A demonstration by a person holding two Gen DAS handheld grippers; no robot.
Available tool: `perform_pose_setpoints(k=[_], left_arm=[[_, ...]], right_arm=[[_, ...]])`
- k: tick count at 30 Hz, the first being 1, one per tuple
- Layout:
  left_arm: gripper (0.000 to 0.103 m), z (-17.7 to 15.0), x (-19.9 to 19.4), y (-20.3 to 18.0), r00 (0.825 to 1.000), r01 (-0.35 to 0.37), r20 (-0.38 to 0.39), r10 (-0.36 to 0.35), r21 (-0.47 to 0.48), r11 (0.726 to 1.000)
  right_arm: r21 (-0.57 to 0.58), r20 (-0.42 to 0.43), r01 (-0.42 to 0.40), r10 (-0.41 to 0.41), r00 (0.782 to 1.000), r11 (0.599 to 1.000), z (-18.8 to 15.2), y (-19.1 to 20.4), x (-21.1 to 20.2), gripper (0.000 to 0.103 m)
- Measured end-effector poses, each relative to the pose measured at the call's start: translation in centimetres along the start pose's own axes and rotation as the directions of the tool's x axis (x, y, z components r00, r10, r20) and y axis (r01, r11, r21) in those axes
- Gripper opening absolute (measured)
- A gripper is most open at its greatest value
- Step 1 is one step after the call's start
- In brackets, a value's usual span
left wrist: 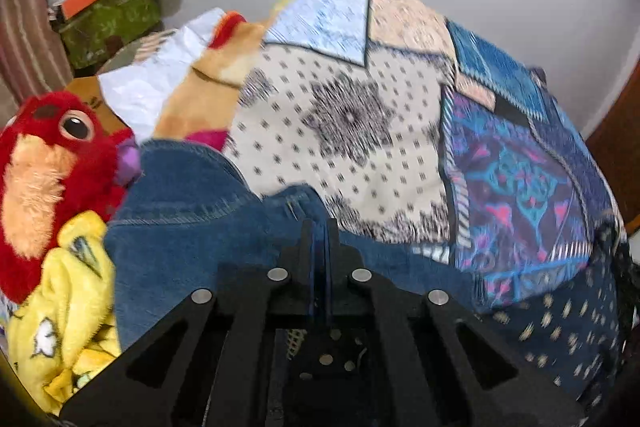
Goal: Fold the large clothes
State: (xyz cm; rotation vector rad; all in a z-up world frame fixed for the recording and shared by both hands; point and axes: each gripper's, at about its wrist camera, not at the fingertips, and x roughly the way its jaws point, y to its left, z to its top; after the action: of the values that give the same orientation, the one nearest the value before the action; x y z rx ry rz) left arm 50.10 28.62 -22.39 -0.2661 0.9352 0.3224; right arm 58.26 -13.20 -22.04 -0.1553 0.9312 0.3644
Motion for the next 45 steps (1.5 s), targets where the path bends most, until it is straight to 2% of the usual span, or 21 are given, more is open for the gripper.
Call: perform_pose_setpoints(k=[1,2,4,5,6,7,8,9,11,15,19,20,22,25,31,35,39,42,45], left_arm=[[0.002,-0.6,0.2,-0.2,1.0,-0.006,-0.003,0.006,0.021,1.0],[0.002,-1.0,0.3,-0.5,1.0,-0.013,-0.007,0.013,0.035,0.999],[0.004,-2.1,0.6,-0.9,0.999,-0.022,-0.026,0.024,0.079,0.997],[0.006,-2.5,0.6,-1.1,0.999,-0.028,-0.032,0.031,0.096,0.995],[0.008,-2.9,0.4,-1.2,0.999,-0.036,-0.034,0.04,0.111,0.993],[0.013,-3.2,0.0,-1.3,0.998,-0.041,-0.034,0.045,0.122,0.992],[0.021,-3.4,-0.4,-1.3,0.998,-0.041,-0.034,0.045,0.125,0.991],[0.027,-3.6,-0.9,-1.2,0.999,-0.036,-0.031,0.04,0.123,0.992],[0.05,-4.1,-2.9,-1.0,1.0,-0.02,-0.005,0.02,0.105,0.994],[0.051,-5.2,-6.8,-1.0,0.999,0.0,0.043,-0.005,0.098,0.995],[0.052,-6.1,-10.4,-1.2,0.998,0.033,0.056,-0.038,0.086,0.996],[0.056,-6.4,-11.3,-1.3,0.997,0.038,0.063,-0.043,0.086,0.996],[0.06,-7.0,-13.0,-1.5,0.997,0.031,0.072,-0.038,0.091,0.995],[0.06,-8.0,-14.9,-1.9,0.997,0.017,0.068,-0.025,0.108,0.994],[0.061,-11.4,-18.4,-1.6,0.995,0.08,0.046,-0.084,0.07,0.994],[0.061,-14.7,-19.5,-1.5,0.994,0.107,0.02,-0.109,0.059,0.992],[0.061,-18.7,-19.6,-1.0,0.99,0.134,-0.042,-0.131,0.065,0.989],[0.061,-21.3,-19.4,-0.5,0.987,0.138,-0.091,-0.131,0.068,0.988],[0.061,-24.0,-18.7,0.2,0.977,0.158,-0.151,-0.148,0.058,0.986]], right_arm=[[-0.005,-0.001,0.008,-0.008,1.0,1.0,-0.3,-0.2,0.5,0.02],[-0.008,0.003,0.008,-0.008,1.0,1.0,-0.6,-0.5,0.8,0.026],[-0.007,0.013,0.057,-0.057,0.998,0.998,-1.0,-1.0,0.8,0.052],[-0.008,0.015,0.144,-0.144,0.989,0.99,-1.1,-1.4,0.8,0.078],[-0.009,0.013,0.226,-0.226,0.974,0.974,-1.3,-1.9,0.8,0.09],[-0.017,-0.001,0.3,-0.3,0.954,0.954,-1.4,-2.3,1.0,0.09],[-0.028,-0.023,0.335,-0.335,0.942,0.942,-1.6,-2.8,1.2,0.09],[-0.031,-0.05,0.324,-0.325,0.944,0.946,-1.8,-3.5,1.2,0.09],[0.01,-0.067,0.265,-0.264,0.962,0.964,-2.4,-4.9,-0.1,0.09],[0.066,-0.052,0.163,-0.159,0.986,0.984,-3.8,-6.3,-5.2,0.09],[0.062,-0.005,0.121,-0.121,0.993,0.991,-5.0,-5.4,-10.9,0.09],[0.06,0.013,0.1,-0.101,0.995,0.993,-5.3,-5.0,-12.6,0.09],[0.058,0.042,0.067,-0.069,0.997,0.996,-5.6,-4.1,-15.3,0.09],[0.04,0.081,0.024,-0.028,0.996,0.999,-6.4,-2.4,-19.4,0.09],[-0.004,0.121,-0.061,0.061,0.991,0.998,-9.7,0.9,-25.6,0.09],[-0.041,0.104,-0.072,0.076,0.992,0.997,-13.0,2.4,-27.1,0.09],[-0.049,0.069,-0.077,0.081,0.994,0.996,-16.6,3.0,-27.1,0.09],[-0.024,-0.006,-0.111,0.111,0.994,0.994,-19.7,2.9,-25.9,0.09],[0.003,-0.078,-0.1,0.1,0.992,0.995,-22.1,2.3,-24.4,0.09]])
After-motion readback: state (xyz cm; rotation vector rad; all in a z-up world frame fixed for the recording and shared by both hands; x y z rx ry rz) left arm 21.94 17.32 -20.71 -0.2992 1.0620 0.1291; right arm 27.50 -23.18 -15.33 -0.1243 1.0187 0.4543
